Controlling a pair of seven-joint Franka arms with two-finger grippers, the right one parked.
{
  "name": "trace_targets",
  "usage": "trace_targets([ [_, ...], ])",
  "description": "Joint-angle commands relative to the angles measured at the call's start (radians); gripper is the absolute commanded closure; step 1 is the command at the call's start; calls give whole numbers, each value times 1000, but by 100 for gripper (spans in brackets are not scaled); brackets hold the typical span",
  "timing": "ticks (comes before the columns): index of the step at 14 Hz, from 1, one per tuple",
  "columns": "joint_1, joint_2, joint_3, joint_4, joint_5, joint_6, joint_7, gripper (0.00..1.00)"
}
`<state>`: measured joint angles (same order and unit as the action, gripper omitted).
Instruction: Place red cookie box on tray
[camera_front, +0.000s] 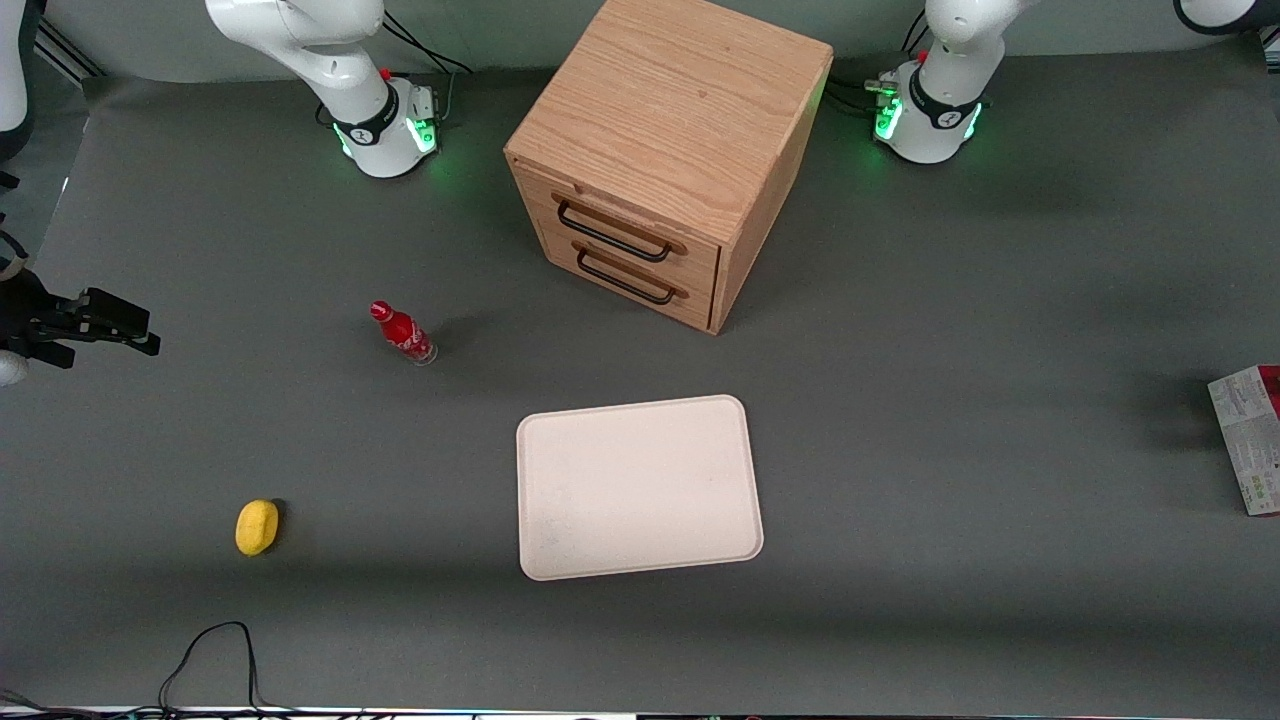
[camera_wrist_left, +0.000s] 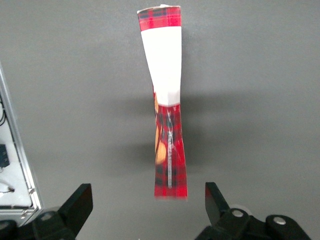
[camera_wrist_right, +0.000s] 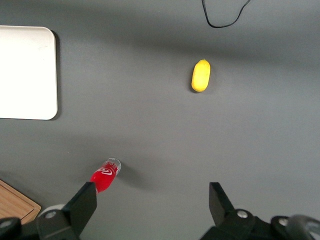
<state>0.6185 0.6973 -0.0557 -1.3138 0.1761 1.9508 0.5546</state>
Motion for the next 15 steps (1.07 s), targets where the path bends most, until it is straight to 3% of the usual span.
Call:
trace_targets([
  [1, 3, 39, -10, 2, -26, 66, -19, 0],
  [10, -10, 106, -12, 2, -56, 155, -32, 1],
  [11, -10, 108, -12, 2, -55, 154, -30, 7],
  [12, -10, 106, -12, 1, -46, 152, -18, 74],
  [13, -13, 102, -12, -5, -44, 146, -18, 100],
  [15, -17, 105, -12, -4, -41, 155, -16, 100],
])
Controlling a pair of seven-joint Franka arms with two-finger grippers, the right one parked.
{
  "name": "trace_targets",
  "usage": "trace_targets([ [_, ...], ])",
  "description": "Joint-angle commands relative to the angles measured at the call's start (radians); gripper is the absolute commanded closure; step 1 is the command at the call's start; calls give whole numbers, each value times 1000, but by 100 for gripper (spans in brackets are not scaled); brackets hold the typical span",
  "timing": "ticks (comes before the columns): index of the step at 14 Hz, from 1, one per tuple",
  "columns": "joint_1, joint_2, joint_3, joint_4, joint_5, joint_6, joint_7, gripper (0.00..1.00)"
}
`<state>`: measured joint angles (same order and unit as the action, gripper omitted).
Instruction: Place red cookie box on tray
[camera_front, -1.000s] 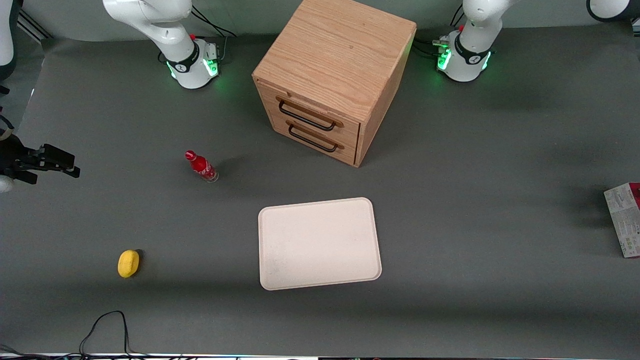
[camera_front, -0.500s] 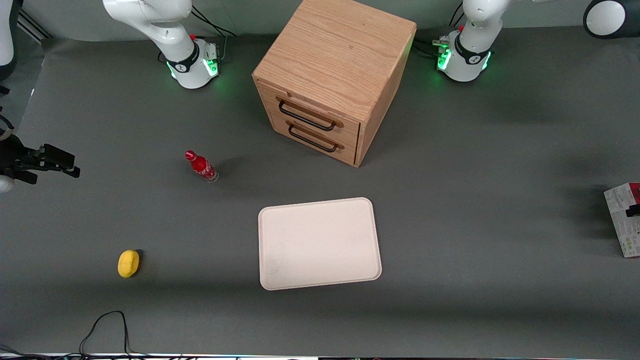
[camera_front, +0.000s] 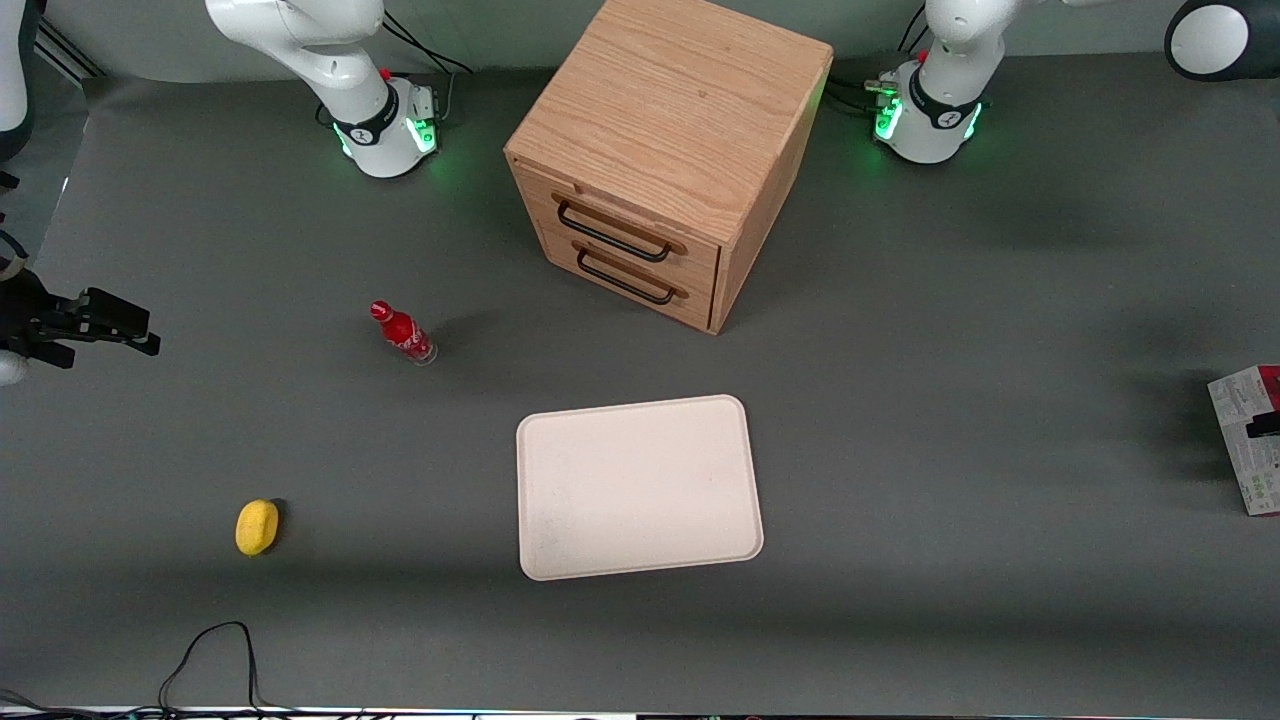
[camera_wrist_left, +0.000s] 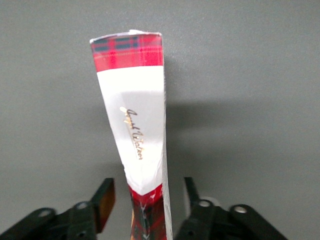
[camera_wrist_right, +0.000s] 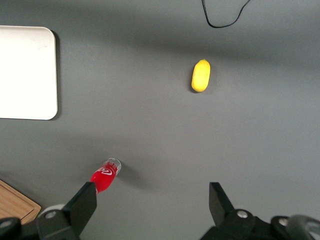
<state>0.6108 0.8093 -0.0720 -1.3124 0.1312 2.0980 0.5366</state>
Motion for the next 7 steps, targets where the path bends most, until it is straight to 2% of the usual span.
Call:
trace_targets([
  [1, -9, -7, 5, -5, 4, 7, 2, 100],
  [7, -23, -38, 5, -11, 4, -45, -6, 100],
])
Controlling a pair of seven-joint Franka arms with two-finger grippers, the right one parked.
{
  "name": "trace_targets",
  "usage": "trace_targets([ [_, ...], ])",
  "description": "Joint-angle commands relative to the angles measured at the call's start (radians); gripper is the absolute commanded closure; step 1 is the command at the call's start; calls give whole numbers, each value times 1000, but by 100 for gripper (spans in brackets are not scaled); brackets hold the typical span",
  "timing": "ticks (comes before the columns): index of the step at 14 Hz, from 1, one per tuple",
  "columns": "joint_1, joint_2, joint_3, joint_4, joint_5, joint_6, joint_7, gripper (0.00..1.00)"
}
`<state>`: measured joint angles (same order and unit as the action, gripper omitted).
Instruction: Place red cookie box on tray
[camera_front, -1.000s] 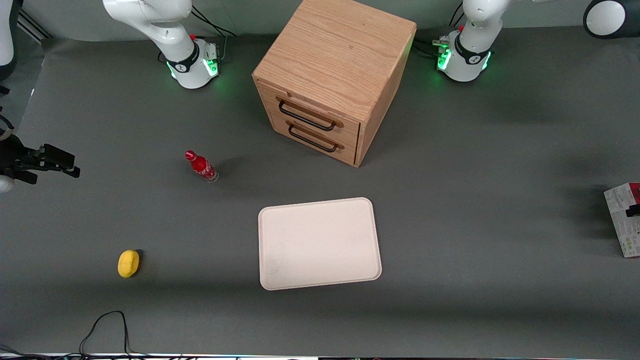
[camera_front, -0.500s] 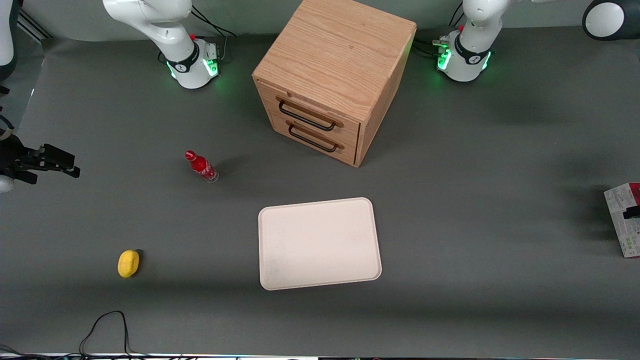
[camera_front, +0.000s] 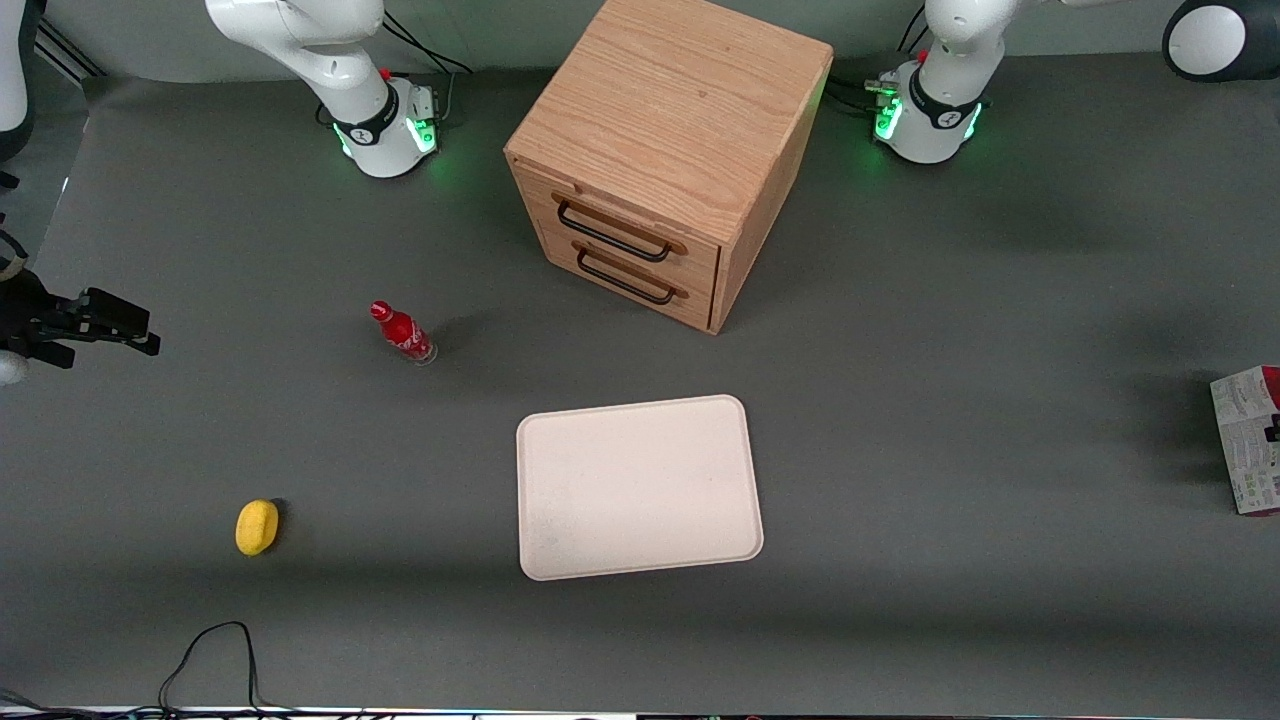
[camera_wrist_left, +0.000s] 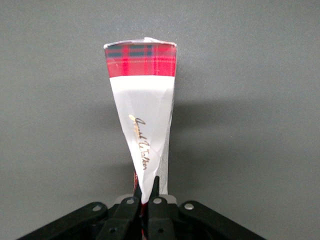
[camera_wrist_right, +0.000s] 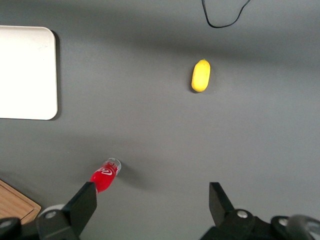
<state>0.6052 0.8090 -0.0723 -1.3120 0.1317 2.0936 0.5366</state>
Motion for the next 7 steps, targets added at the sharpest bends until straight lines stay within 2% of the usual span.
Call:
trace_targets([
  [1, -24, -68, 6, -12, 3, -105, -10, 100],
  [7, -120, -390, 6, -9, 43, -547, -78, 100],
])
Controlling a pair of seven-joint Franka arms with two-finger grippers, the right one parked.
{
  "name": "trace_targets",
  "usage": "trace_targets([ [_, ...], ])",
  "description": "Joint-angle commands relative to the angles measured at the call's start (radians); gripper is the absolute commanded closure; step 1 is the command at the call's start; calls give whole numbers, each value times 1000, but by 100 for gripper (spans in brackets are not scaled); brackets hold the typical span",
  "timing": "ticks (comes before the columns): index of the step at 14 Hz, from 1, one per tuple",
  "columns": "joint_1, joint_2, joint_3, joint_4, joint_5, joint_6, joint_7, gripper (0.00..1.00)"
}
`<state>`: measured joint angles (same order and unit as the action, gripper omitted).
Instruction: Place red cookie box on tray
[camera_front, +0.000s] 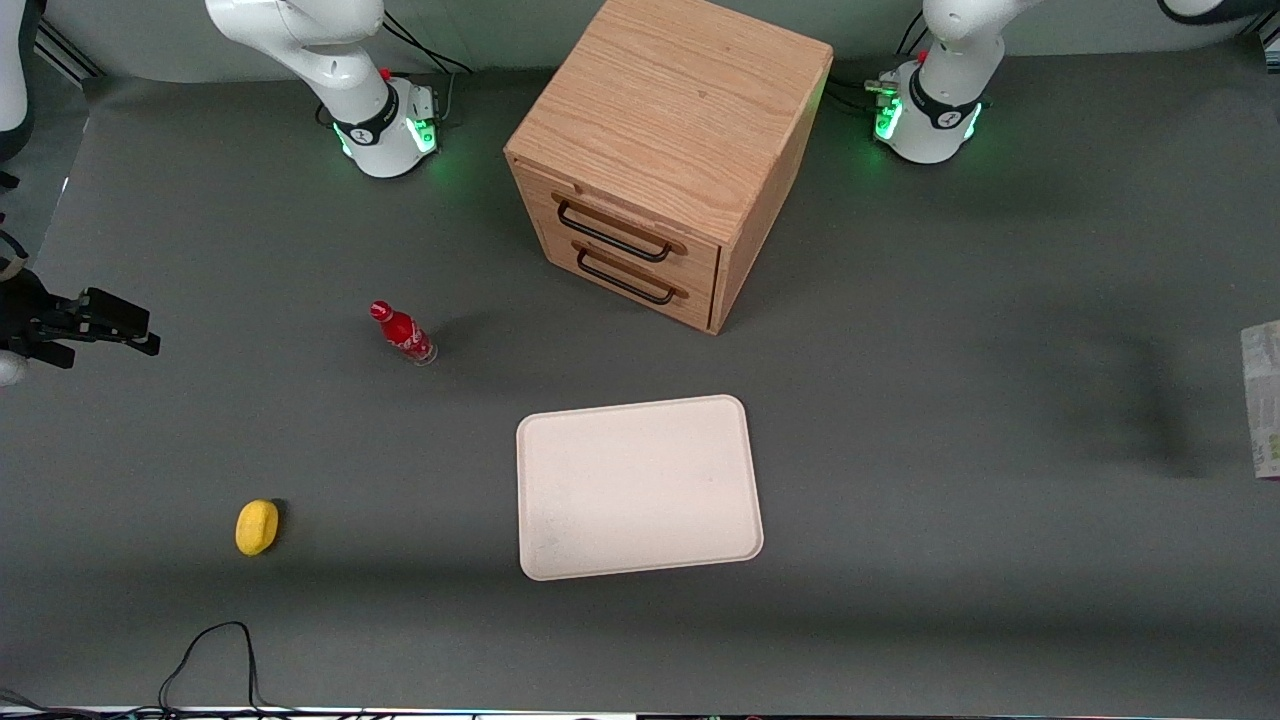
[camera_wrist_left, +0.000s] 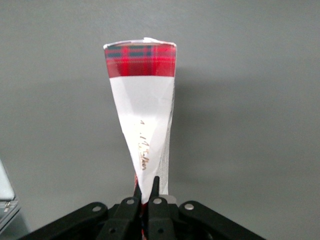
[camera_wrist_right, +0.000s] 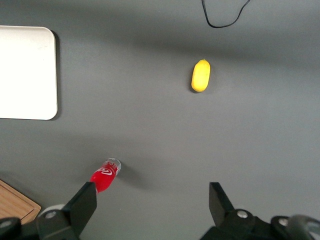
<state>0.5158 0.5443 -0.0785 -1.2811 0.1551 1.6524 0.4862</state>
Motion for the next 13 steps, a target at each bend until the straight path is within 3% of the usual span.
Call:
trace_targets([
  [1, -34, -170, 8, -40, 20, -173, -46, 100],
  [4, -39, -279, 5, -49, 9, -316, -64, 100],
  [9, -46, -357, 3, -138, -18, -318, -106, 100],
  [13, -198, -380, 3, -165, -61, -329, -320, 100],
])
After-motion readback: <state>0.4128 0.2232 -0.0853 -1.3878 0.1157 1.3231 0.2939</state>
